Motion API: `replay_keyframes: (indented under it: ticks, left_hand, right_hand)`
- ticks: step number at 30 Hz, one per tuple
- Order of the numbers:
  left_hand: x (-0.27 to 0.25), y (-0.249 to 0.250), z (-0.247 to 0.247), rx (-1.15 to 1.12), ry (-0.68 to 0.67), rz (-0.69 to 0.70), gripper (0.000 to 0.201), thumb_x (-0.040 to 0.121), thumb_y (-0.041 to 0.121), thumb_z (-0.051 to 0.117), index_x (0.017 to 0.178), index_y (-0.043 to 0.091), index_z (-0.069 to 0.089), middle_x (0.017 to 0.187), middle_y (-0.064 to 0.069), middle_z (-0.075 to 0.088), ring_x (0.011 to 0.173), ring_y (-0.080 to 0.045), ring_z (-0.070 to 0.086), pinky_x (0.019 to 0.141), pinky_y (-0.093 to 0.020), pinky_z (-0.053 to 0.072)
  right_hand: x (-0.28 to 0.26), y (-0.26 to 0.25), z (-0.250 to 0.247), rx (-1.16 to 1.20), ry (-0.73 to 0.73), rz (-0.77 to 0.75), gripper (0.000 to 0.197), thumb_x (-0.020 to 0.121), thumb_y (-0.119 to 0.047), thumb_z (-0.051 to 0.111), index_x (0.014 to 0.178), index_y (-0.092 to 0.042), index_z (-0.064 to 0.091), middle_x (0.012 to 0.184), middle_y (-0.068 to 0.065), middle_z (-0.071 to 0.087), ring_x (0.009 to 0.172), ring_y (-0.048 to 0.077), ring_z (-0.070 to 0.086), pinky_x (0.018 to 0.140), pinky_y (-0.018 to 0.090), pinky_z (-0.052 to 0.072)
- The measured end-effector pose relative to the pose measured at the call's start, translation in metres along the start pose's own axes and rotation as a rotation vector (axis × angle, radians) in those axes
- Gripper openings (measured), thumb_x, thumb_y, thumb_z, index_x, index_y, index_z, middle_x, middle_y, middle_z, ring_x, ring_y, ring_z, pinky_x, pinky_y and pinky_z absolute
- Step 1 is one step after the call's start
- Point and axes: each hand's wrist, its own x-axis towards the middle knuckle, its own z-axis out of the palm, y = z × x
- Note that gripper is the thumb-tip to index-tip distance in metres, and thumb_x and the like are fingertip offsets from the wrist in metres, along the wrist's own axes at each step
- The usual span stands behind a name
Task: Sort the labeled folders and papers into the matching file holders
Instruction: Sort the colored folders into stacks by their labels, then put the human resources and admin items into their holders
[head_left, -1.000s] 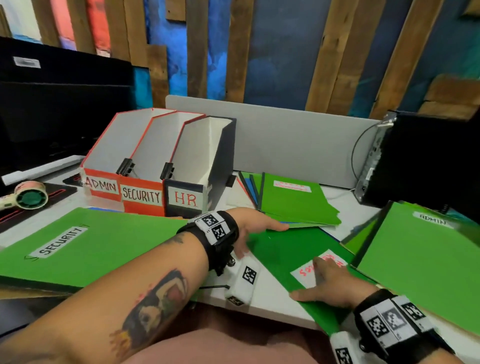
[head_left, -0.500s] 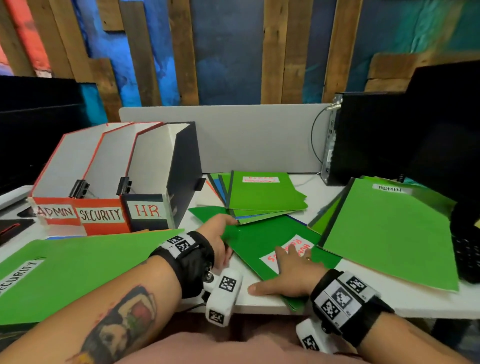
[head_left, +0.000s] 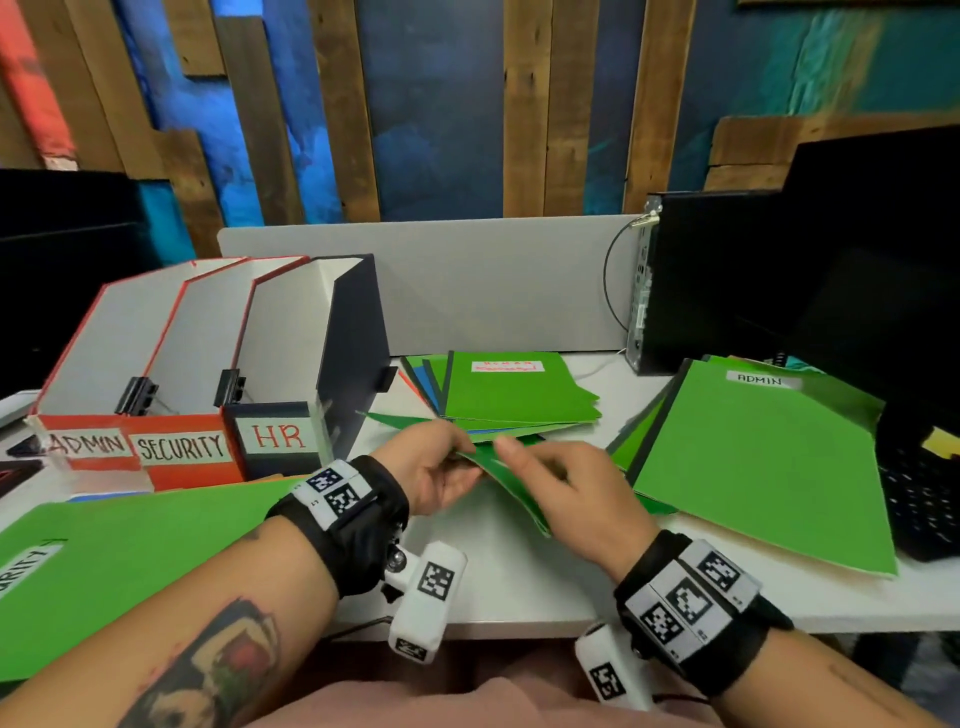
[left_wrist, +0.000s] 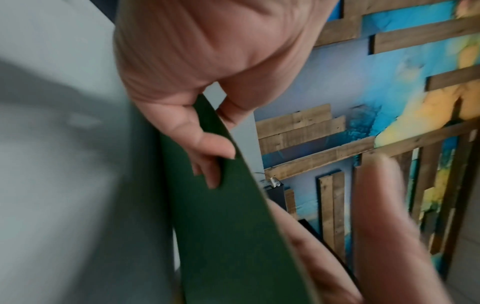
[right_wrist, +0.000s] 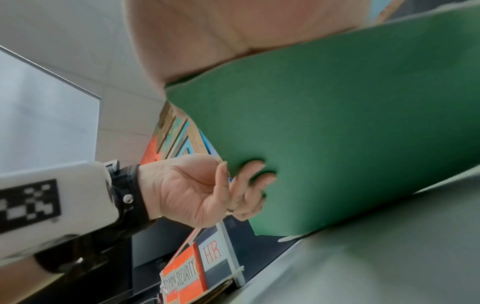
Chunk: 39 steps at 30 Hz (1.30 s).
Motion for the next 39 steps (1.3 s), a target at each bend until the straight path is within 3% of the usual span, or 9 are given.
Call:
replay_keyframes:
  ticks: [5,12,15,19,23,25,27,32,39]
  left_hand:
    - [-0.018,0.036,-0.018,-0.259,0.024,0.14,0.031,0.097,0.003,0.043,0.123,-0.004,0.059,0.079,-0.025,0.073,0.045,-0.022,0.07,0.037,-0.023,0.054]
    - [-0.043,0.062,-0.023,-0.408,-0.05,0.182,0.031,0.103,0.006,0.044,0.123,-0.006,0.063,0.078,-0.022,0.074,0.053,-0.021,0.074,0.044,-0.029,0.059]
    - [-0.052,0.063,-0.022,-0.457,-0.091,0.176,0.025,0.103,0.006,0.044,0.11,-0.007,0.064,0.074,-0.022,0.074,0.052,-0.021,0.073,0.044,-0.03,0.059]
    - [-0.068,0.072,-0.025,-0.575,-0.183,0.137,0.022,0.1,0.003,0.048,0.095,-0.019,0.049,0.071,-0.021,0.072,0.049,-0.021,0.072,0.05,-0.031,0.06]
    - [-0.081,0.08,-0.026,-0.654,-0.251,0.094,0.041,0.097,0.007,0.054,0.092,-0.028,0.035,0.069,-0.018,0.072,0.047,-0.021,0.07,0.054,-0.031,0.06]
    - [-0.081,0.082,-0.025,-0.653,-0.242,0.105,0.045,0.099,0.018,0.056,0.093,-0.024,0.042,0.081,-0.015,0.074,0.051,-0.022,0.072,0.052,-0.034,0.061]
    - [-0.078,0.082,-0.024,-0.577,-0.242,0.133,0.048,0.096,0.043,0.057,0.107,-0.004,0.061,0.091,-0.011,0.071,0.067,-0.027,0.076,0.05,-0.04,0.062]
    - [-0.066,0.076,-0.012,-0.261,-0.205,0.285,0.11,0.062,0.098,0.039,0.142,0.025,0.055,0.131,-0.019,0.06,0.12,-0.042,0.061,0.093,-0.055,0.054]
    - [-0.079,0.057,0.016,-0.196,-0.188,0.524,0.116,0.069,0.098,0.0,0.16,0.03,0.023,0.167,0.004,0.019,0.154,-0.028,0.02,0.122,-0.056,0.016]
  right_hand:
    - [-0.002,-0.008,-0.019,-0.063,0.472,-0.3,0.051,0.088,-0.071,0.052,0.102,-0.025,0.068,0.097,-0.015,0.065,0.097,0.013,0.061,0.087,0.047,0.044]
    - [0.013,0.018,-0.009,0.045,0.727,0.067,0.121,0.073,-0.026,0.086,0.16,-0.01,0.004,0.168,0.01,-0.001,0.156,0.019,-0.007,0.122,0.034,0.0]
    - [0.024,0.032,-0.011,0.2,0.749,0.166,0.134,0.073,-0.032,0.088,0.159,-0.017,-0.013,0.168,0.005,-0.014,0.156,0.021,-0.008,0.124,0.039,0.003]
    - [0.034,0.044,-0.02,0.556,0.597,0.359,0.14,0.06,-0.057,0.091,0.159,-0.037,-0.005,0.168,0.0,0.011,0.145,0.024,0.033,0.111,0.062,0.04]
    - [0.03,0.045,-0.021,0.778,0.371,0.331,0.068,0.075,-0.034,0.083,0.133,-0.02,0.051,0.139,-0.002,0.055,0.131,0.006,0.051,0.112,0.041,0.041]
    - [0.029,0.041,-0.024,0.779,0.343,0.246,0.024,0.088,-0.02,0.074,0.101,-0.016,0.055,0.093,-0.012,0.068,0.086,-0.004,0.063,0.082,0.025,0.048]
    - [0.029,0.035,-0.027,0.737,0.334,0.173,0.013,0.097,-0.01,0.064,0.092,-0.017,0.054,0.067,-0.015,0.067,0.063,-0.004,0.063,0.064,0.016,0.045]
    - [0.029,0.017,-0.027,0.724,0.47,0.049,0.017,0.101,-0.007,0.058,0.112,-0.019,0.061,0.097,0.007,0.075,0.091,0.021,0.074,0.065,0.017,0.054]
    - [0.025,-0.007,-0.028,0.756,0.501,-0.001,0.015,0.102,-0.006,0.054,0.094,-0.015,0.062,0.077,-0.004,0.072,0.07,0.009,0.07,0.062,0.024,0.058]
